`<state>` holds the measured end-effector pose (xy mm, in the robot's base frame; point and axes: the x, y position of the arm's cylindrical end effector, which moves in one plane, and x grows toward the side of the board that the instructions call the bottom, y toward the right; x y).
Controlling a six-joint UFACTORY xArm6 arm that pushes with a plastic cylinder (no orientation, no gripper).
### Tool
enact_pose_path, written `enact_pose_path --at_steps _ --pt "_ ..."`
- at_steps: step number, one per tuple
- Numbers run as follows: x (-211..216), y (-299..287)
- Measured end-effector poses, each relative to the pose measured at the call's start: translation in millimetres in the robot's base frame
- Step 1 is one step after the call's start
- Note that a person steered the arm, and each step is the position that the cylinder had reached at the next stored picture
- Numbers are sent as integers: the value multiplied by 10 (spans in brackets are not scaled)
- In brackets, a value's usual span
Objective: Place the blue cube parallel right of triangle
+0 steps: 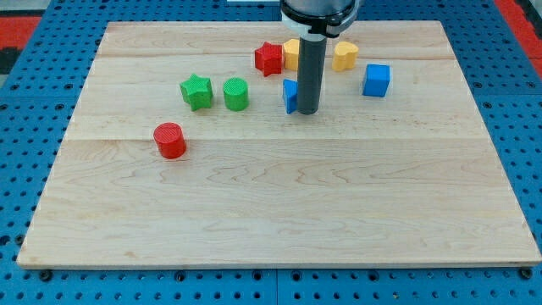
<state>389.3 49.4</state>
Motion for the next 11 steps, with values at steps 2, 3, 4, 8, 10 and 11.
enact_pose_path --at_steps 2,3,4,8,10,11 --pt "-18 -92" --pt "9 479" --pt "10 1405" --pt "-75 2816" --pt "-356 2943" --pt "-628 2696"
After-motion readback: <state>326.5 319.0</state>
